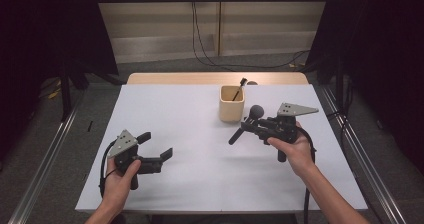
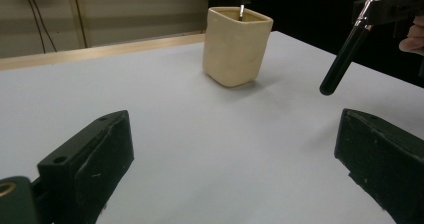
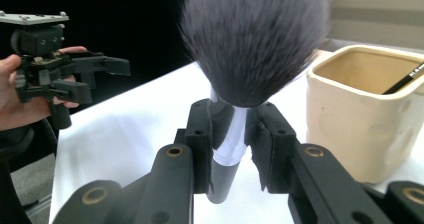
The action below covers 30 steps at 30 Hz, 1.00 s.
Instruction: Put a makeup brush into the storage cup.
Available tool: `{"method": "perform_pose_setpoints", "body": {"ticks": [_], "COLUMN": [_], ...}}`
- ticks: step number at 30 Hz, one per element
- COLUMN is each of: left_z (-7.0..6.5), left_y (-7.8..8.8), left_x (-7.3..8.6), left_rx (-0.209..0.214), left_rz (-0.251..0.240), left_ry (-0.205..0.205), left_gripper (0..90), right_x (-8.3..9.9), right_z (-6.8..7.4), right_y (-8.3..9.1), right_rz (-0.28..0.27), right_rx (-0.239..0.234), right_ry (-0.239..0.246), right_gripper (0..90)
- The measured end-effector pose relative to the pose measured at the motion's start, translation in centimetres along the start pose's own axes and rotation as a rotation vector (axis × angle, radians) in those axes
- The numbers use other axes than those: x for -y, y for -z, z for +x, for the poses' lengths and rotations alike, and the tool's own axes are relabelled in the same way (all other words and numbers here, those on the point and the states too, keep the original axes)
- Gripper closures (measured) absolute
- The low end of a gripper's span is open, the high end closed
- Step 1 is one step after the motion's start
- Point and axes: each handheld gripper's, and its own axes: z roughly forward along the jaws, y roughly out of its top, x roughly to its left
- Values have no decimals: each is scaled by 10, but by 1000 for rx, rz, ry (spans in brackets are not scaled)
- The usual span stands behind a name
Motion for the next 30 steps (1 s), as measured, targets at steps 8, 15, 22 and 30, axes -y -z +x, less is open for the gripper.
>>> {"method": "perform_pose_setpoints", "body": {"ticks": [8,15,22,30], "left_z": [6,9,11,13], "left_y": [9,18,25,27], "left_x": [14,17,18,18], "left_rx": [-25,-57,-60,-65], "left_rz": [-15,-15,-45,-48], "left_ry": [25,-13,-27,-24], "left_gripper": [26,22,22,31], "right_x": [-15,-24,-40,-57], "right_z": [-5,-14,-22,-32], "right_y": [0,1,5,-1], "right_rz": [-7,-24,-36,-45], "right_rx": [26,44,84,104], "right_ry": [16,1,18,26], "right_gripper": [716,716,716,716]}}
